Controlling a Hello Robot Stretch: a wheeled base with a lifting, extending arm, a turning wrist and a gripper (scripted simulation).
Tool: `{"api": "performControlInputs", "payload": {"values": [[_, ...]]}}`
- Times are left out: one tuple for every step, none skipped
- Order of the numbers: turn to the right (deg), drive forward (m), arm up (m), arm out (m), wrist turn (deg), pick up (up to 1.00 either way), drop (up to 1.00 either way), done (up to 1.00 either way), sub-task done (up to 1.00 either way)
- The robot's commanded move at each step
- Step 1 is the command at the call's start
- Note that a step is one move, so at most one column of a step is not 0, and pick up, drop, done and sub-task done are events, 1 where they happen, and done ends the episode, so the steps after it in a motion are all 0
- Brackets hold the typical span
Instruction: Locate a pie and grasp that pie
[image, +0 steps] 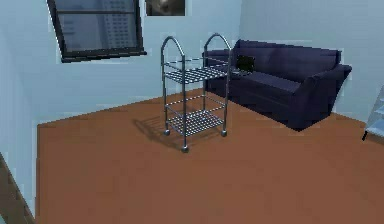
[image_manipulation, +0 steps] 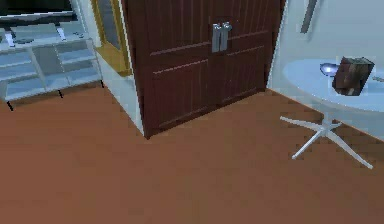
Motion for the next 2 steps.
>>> {"api": "performControlInputs", "payload": {"values": [[9.0, 0.00, 0.00, 0.00, 0.0, 0.00, 0.00, 0.00, 0.00], [0.0, 0.05, 0.00, 0.00, 0.0, 0.00, 0.00, 0.00, 0.00]]}}
